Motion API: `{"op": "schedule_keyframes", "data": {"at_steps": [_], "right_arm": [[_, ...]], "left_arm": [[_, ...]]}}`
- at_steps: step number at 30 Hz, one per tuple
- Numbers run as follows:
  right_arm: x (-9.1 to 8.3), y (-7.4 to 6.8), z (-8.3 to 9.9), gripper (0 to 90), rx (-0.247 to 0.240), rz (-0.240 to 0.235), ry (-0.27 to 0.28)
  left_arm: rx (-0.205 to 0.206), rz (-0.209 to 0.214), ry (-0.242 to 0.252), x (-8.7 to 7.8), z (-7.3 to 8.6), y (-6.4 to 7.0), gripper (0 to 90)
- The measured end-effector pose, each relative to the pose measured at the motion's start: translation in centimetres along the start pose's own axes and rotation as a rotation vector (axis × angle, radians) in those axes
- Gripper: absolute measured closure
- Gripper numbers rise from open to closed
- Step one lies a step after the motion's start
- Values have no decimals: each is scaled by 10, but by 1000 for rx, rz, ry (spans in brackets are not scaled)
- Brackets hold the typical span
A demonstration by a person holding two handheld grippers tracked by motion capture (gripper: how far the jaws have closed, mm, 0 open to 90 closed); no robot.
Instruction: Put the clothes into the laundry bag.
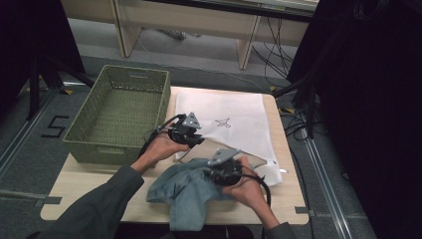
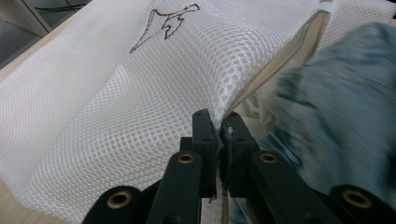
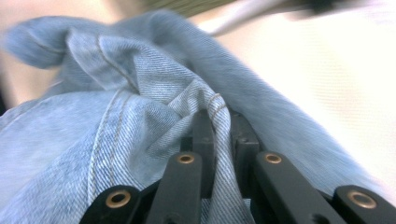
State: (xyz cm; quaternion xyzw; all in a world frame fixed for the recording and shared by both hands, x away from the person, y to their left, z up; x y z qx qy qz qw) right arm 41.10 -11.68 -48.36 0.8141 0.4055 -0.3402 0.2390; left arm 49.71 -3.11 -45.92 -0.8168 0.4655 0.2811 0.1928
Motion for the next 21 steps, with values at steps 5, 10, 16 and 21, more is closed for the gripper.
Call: {"op": "schedule_keyframes", "data": {"at_steps": [5, 10, 16, 21], "right_arm": [[4, 70, 13, 846, 139, 179, -11], [29, 86, 42, 772, 258, 189, -45], [-6, 69, 9, 511, 254, 137, 42], [-33, 27, -13, 437, 155, 33, 126]], "left_arm": [[10, -2, -7, -8, 1, -4, 845], [-1, -8, -13, -7, 4, -8, 845], [-11, 0, -17, -2, 4, -7, 843], [-16, 1, -17, -1, 3, -7, 841]]}}
Point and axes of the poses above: each handheld gripper's, and its own axes: x roughly forward along the jaws, z roughly out of its underside, y roughly to its right, the point moved 9 cm from there along x, roughly forward along the jaws, and after that the axes turned 1 degree about -x, right-handed, at the moved point
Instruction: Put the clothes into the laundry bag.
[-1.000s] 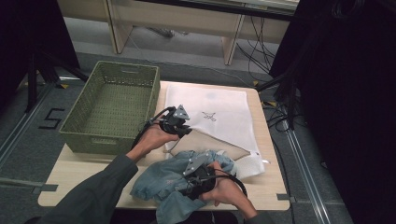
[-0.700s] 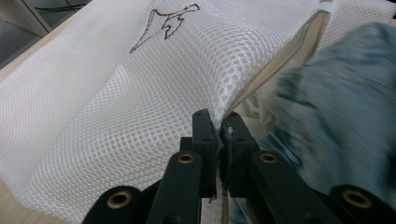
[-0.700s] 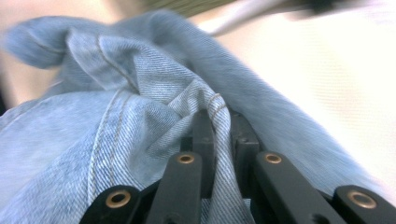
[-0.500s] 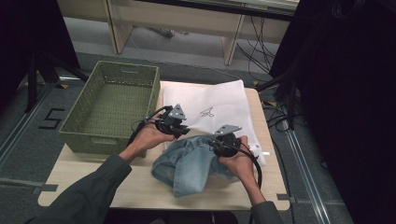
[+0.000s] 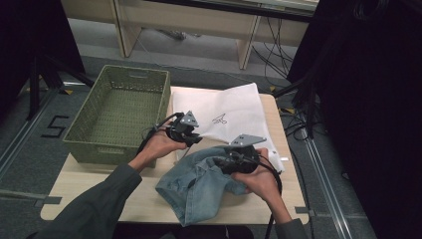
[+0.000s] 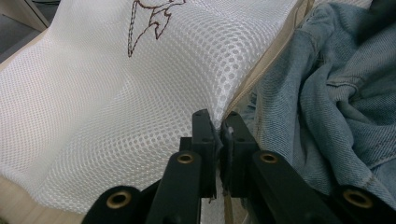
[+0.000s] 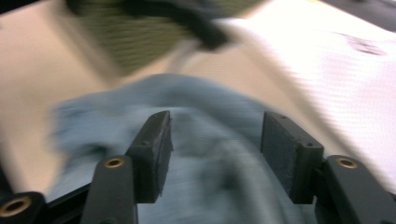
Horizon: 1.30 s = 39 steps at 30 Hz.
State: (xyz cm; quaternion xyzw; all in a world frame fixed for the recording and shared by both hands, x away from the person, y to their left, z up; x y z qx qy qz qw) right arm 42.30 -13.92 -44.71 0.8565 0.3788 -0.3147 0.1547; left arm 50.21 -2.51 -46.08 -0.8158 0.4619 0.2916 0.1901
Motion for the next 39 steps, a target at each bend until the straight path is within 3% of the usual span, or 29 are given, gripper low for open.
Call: {"op": "schedule_keyframes", "data": {"at_steps": [1, 4, 8, 11, 12, 13, 15, 16, 17, 18, 20, 21, 22, 23, 25, 26, 27, 28, 30, 32, 33, 36, 37, 39], "right_arm": [[-2, -11, 0, 432, -20, -41, 1], [1, -38, 7, 408, -66, -104, -26], [25, -67, 24, 391, -68, -161, -72], [44, -84, 40, 371, -103, -197, -134], [48, -89, 48, 359, -116, -200, -186], [53, -94, 51, 350, -104, -203, -180], [64, -100, 61, 326, -130, -209, -226], [71, -101, 67, 304, -167, -197, -257], [75, -103, 72, 305, -163, -190, -289], [83, -102, 78, 317, -222, -167, -314], [89, -102, 81, 429, -261, -127, -327], [89, -102, 79, 565, -253, -131, -328], [88, -95, 78, 718, -292, -95, -323], [88, -91, 77, 773, -313, -73, -316], [83, -82, 71, 808, -281, -78, -288], [78, -75, 64, 815, -277, -55, -260], [72, -68, 53, 821, -228, -13, -196], [64, -63, 49, 823, -205, -11, -201], [50, -39, 29, 824, -161, 48, -117], [41, -17, 19, 825, -110, 94, -84], [40, -8, 16, 825, -99, 114, -74], [48, 23, 10, 824, -33, 161, -74], [55, 32, 10, 824, 19, 162, -73], [70, 43, 11, 819, 40, 168, -86]], "left_arm": [[5, 0, -5, 0, 0, 0, 840], [6, -3, -8, -1, 1, -1, 840], [11, -1, -13, -1, 1, -1, 839], [10, 1, -14, 0, 1, -1, 839], [9, 1, -13, 1, 1, -1, 839], [5, 1, -12, 1, 1, -1, 839], [14, 1, -25, 3, 2, 0, 839], [17, 2, -21, 3, 2, 1, 839], [4, 1, -24, 4, 2, 2, 839], [13, 0, -22, 5, 2, 2, 839], [17, -2, -23, 4, 2, 3, 839], [8, -1, -23, 4, 2, 4, 840], [11, -1, -24, 4, 2, 3, 840], [23, -4, -21, 3, 1, 2, 840], [18, -5, -11, 0, 1, 2, 841], [25, -3, -6, -2, 0, 3, 842], [26, 0, -4, -4, 0, 3, 843], [19, -1, -2, -6, 0, 3, 843], [27, -5, 1, -9, -1, 1, 844], [15, -2, 0, -10, -1, 2, 846], [29, 0, -2, -11, -1, 2, 846], [35, 7, -2, -13, -3, 6, 847], [44, 9, -1, -13, -3, 6, 848], [41, 10, -2, -12, -4, 6, 848]]}}
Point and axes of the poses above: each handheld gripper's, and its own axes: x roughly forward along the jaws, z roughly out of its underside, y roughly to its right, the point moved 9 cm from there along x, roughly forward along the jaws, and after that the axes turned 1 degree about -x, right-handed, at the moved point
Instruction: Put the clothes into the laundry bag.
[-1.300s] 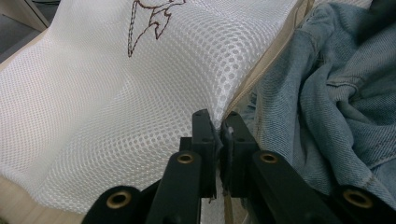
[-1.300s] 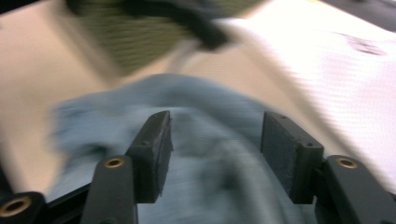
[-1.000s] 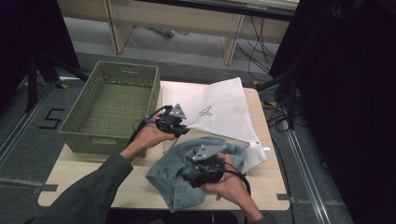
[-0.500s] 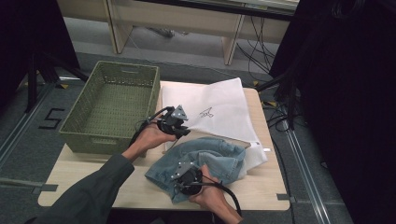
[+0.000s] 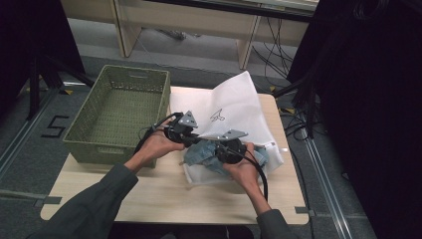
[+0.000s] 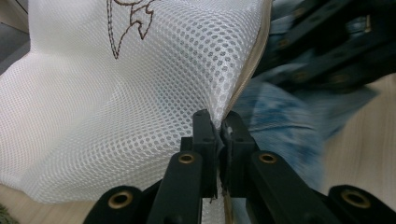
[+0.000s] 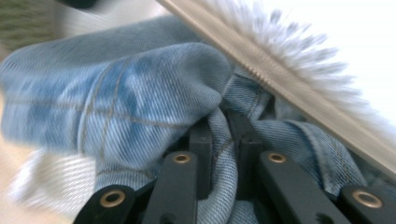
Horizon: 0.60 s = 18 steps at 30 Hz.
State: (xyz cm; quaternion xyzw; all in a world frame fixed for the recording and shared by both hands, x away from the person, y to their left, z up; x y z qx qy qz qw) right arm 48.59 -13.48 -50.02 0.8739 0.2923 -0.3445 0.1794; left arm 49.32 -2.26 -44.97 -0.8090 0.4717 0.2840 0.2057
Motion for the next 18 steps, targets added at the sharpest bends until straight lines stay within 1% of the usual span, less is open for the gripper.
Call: {"op": "schedule_keyframes", "data": {"at_steps": [1, 2, 3, 4, 5, 6, 7, 8, 9, 10, 11, 12, 13, 14, 15, 16, 17, 18], "right_arm": [[9, 2, 1, 814, 17, 0, -10], [20, 0, 3, 808, 47, -8, -8], [26, -3, 4, 800, 54, -17, -7], [30, -5, 5, 787, 48, -23, -5], [34, -9, 5, 750, 46, -30, -9], [36, -13, 5, 672, 28, -47, -14], [38, -18, 2, 593, -8, -63, 5], [34, -20, 5, 577, -23, -79, -27], [32, -21, 3, 537, -12, -75, -13], [27, -24, 3, 499, 13, -83, -16], [21, -25, 2, 462, 15, -96, -10], [13, -26, 1, 447, 22, -110, -11], [0, -28, -2, 432, 21, -120, 12], [-10, -30, -5, 427, 20, -133, 41], [-18, -31, -8, 426, 13, -140, 64], [-27, -32, -12, 423, -14, -154, 99], [-35, -33, -15, 421, -25, -163, 123], [-42, -35, -18, 420, -19, -173, 135]], "left_arm": [[-9, 0, 0, 0, 0, 0, 848], [-22, 1, 2, 0, 0, -1, 848], [-11, 2, -2, 0, 0, -2, 848], [-23, 3, -1, 0, 0, -2, 848], [-13, 3, 1, 1, 0, -4, 848], [-29, 0, 8, 1, 0, -4, 847], [-16, 2, 8, 1, 0, -6, 847], [-20, 2, 10, 1, 0, -5, 846], [-21, 2, 12, 1, -1, -5, 845], [-38, 1, 13, 1, 0, -5, 845], [-51, 1, 20, 0, -1, -4, 844], [-43, 2, 27, 0, -2, -5, 843], [-24, 1, 40, 0, -3, -7, 843], [-32, 4, 38, 0, -3, -7, 843], [-65, 7, 29, 0, -1, -5, 843], [-54, 8, 25, 0, -1, -6, 843], [-60, 9, 29, 1, -1, -6, 843], [-63, 10, 28, 1, -1, -5, 843]]}}
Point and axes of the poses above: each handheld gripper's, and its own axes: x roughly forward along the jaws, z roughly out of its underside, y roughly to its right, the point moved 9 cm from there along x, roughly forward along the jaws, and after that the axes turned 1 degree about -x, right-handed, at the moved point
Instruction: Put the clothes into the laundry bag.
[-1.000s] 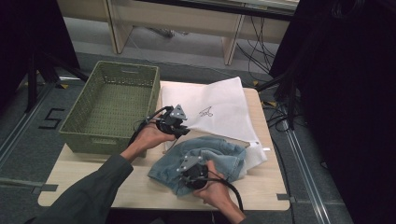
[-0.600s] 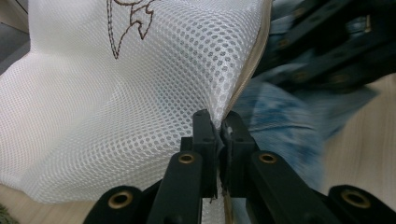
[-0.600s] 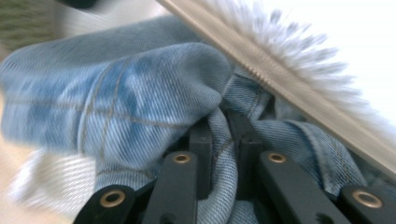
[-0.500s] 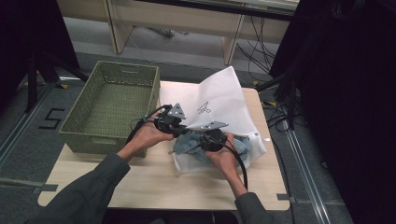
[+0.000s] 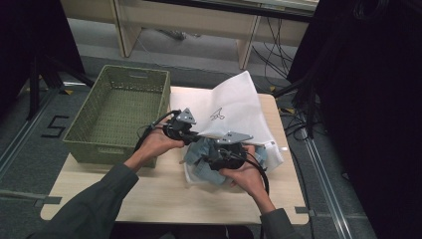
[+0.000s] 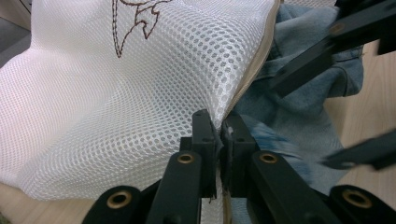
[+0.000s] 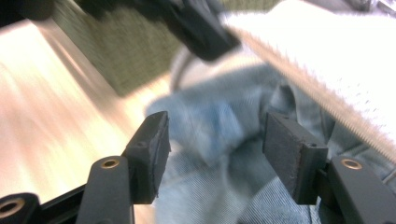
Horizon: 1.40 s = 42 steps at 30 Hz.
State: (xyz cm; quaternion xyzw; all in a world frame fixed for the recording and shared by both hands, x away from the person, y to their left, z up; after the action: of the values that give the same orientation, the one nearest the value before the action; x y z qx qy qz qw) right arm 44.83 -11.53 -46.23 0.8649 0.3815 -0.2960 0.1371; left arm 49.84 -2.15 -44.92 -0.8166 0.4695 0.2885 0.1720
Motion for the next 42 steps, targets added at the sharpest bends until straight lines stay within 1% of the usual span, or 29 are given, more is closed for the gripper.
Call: {"op": "schedule_keyframes", "data": {"at_steps": [1, 6, 8, 9, 11, 13, 14, 15, 16, 17, 19, 20, 21, 23, 24, 25, 26, 27, 28, 29, 30, 31, 34, 35, 37, 38, 39, 40, 42], "right_arm": [[-1, -3, -3, 418, 22, -3, 21], [18, -14, -1, 426, 17, -30, -27], [31, -13, 7, 556, 17, -7, -72], [40, -11, 15, 654, 13, 17, -110], [55, -5, 29, 774, 4, 51, -154], [64, 1, 41, 793, 7, 71, -220], [67, 5, 43, 797, -6, 81, -218], [70, 15, 37, 799, -24, 102, -173], [69, 18, 33, 800, -8, 112, -160], [67, 24, 28, 801, -7, 135, -143], [64, 35, 17, 800, 52, 158, -76], [65, 40, 14, 795, 53, 162, -48], [66, 39, 15, 778, 110, 139, -46], [71, 38, 22, 686, 128, 106, -46], [68, 34, 24, 635, 161, 95, -62], [66, 33, 22, 575, 157, 92, -44], [63, 30, 20, 533, 140, 81, -39], [55, 26, 18, 507, 148, 62, -49], [48, 25, 16, 486, 119, 54, -36], [35, 20, 15, 468, 141, 28, -39], [28, 19, 15, 456, 136, 21, -30], [18, 19, 17, 443, 116, 9, -25], [0, 11, 29, 432, 135, -35, -48], [-2, 6, 35, 426, 125, -48, -52], [5, -5, 45, 422, 111, -59, -53], [6, -9, 51, 420, 88, -63, -100], [13, -14, 60, 421, 41, -64, -148], [23, -17, 64, 421, 22, -51, -148], [35, -17, 76, 429, -3, -30, -219]], "left_arm": [[-3, 2, -1, 1, 0, 1, 843], [14, 0, -15, 1, 0, 0, 843], [10, 1, -21, 1, 1, 0, 843], [15, 3, -25, 0, 1, 0, 844], [7, 0, -23, 0, 1, 1, 845], [4, 1, -23, -1, 2, 2, 846], [23, 4, -27, -3, 2, 2, 847], [18, 3, -23, -3, 2, 3, 847], [35, 3, -24, -5, 1, 2, 848], [25, 3, -24, -5, 1, 3, 848], [30, 2, -27, -6, 1, 2, 848], [27, 1, -25, -6, 0, 2, 848], [25, 0, -26, -5, 0, 2, 847], [17, -6, -34, -4, 2, 1, 847], [30, -7, -34, -5, 2, -1, 846], [10, -6, -28, -5, 2, 0, 846], [14, -7, -26, -6, 2, -1, 846], [14, -8, -24, -7, 2, -1, 845], [12, -7, -27, -8, 3, -2, 845], [20, -6, -27, -9, 4, -3, 845], [9, -9, -25, -10, 5, -3, 845], [14, -9, -23, -11, 5, -4, 845], [3, -11, -25, -13, 6, -5, 844], [-3, -12, -22, -14, 6, -5, 844], [10, -9, -25, -13, 6, -5, 844], [9, -13, -33, -13, 7, -4, 844], [13, -11, -28, -12, 6, -3, 843], [3, -11, -22, -12, 6, -3, 843], [12, -8, -32, -12, 7, -3, 843]]}}
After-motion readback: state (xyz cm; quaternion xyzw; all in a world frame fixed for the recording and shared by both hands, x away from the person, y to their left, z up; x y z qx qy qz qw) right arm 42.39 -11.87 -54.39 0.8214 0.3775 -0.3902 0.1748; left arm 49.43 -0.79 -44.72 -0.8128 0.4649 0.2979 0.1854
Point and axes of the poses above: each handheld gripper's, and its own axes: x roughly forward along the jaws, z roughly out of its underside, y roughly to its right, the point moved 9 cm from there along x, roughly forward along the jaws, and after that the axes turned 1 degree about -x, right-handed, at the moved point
